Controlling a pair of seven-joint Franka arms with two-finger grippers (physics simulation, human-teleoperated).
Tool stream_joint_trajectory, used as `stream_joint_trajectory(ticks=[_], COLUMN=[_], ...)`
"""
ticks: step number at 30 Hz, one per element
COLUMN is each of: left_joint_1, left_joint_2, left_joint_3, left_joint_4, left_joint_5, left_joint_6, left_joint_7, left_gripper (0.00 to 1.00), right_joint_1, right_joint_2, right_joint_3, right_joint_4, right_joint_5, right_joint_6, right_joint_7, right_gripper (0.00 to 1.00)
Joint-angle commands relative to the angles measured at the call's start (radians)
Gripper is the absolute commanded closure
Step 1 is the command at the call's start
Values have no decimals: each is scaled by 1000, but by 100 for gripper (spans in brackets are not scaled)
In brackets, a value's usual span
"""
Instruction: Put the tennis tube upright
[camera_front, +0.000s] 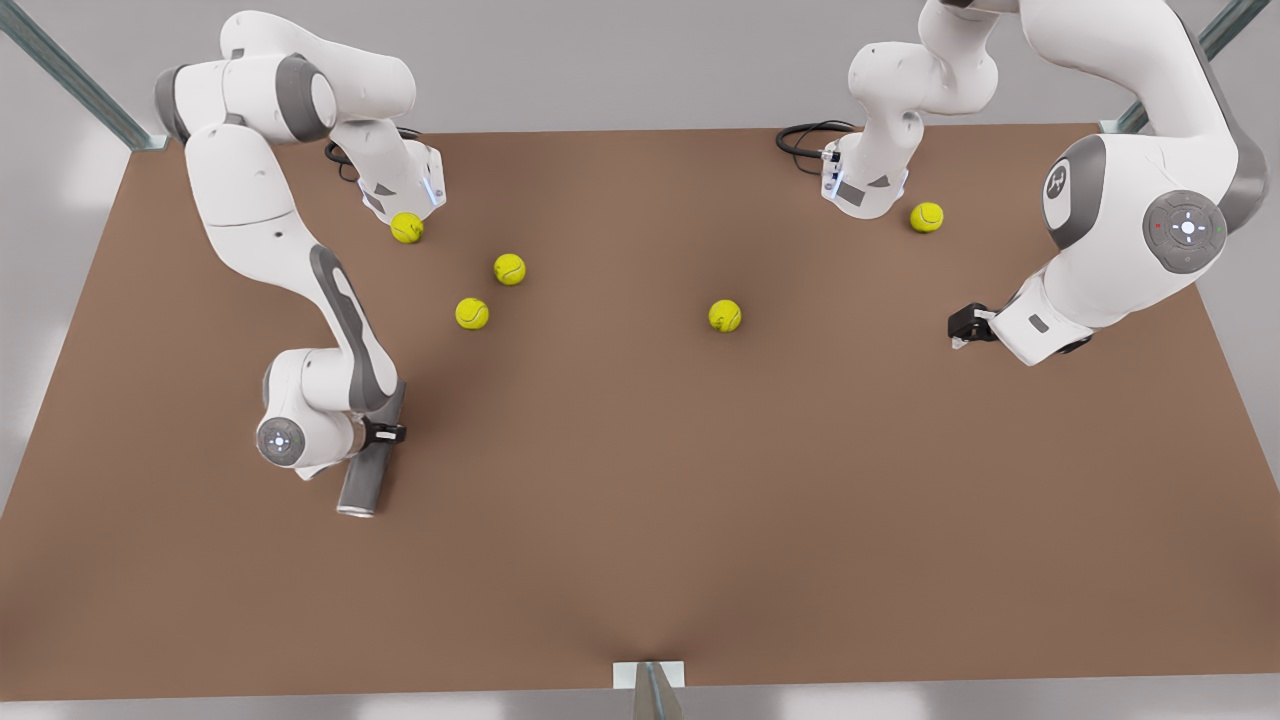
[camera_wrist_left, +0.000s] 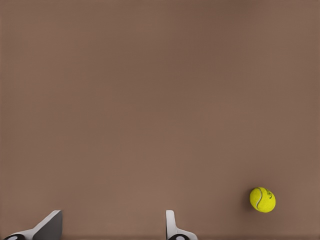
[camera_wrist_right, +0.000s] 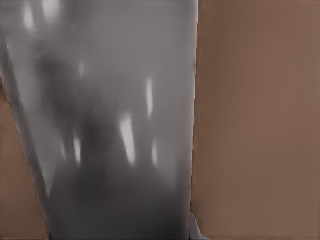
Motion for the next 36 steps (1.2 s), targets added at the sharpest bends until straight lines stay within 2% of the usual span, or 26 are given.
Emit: stream_joint_trajectory(ticks=[1, 5, 9, 15, 18, 20, 21, 23, 26, 32, 36], left_joint_1=[0, 0, 0, 0, 1, 1, 1, 1, 1, 1, 1], left_joint_2=[-1, -1, -1, 7, 10, 11, 11, 11, 14, 20, 22], left_joint_3=[0, 0, 0, 0, 0, 0, 0, 0, 0, 0, 0], left_joint_4=[0, 0, 0, 0, 0, 0, 0, 0, 0, 0, 0], left_joint_5=[1, 1, 1, 1, 1, 1, 1, 1, 1, -1, -1], left_joint_6=[-1, -1, -7, -6, -4, -4, -4, -4, -2, -4, -4], left_joint_7=[1, 1, 1, 1, 1, 1, 1, 1, 1, 1, 1], left_gripper=[0, 0, 0, 0, 0, 0, 0, 0, 0, 0, 0], right_joint_1=[27, 173, 329, 538, 628, 699, 707, 733, 736, 756, 768], right_joint_2=[-8, -36, -23, 148, 196, 210, 210, 210, 217, 220, 239], right_joint_3=[0, 0, 2, 2, 0, -53, -69, -67, -67, -73, -73], right_joint_4=[15, 79, 205, 427, 478, 498, 498, 500, 498, 494, 490], right_joint_5=[-48, -49, -52, -43, -48, -52, -54, -192, -192, -201, -209], right_joint_6=[-6, -9, -9, -7, 5, 21, 17, 21, 96, 100, 100], right_joint_7=[-72, -244, -270, -303, -309, -477, -595, -657, -758, -950, -948], right_gripper=[35, 35, 35, 35, 35, 35, 35, 35, 35, 35, 35])
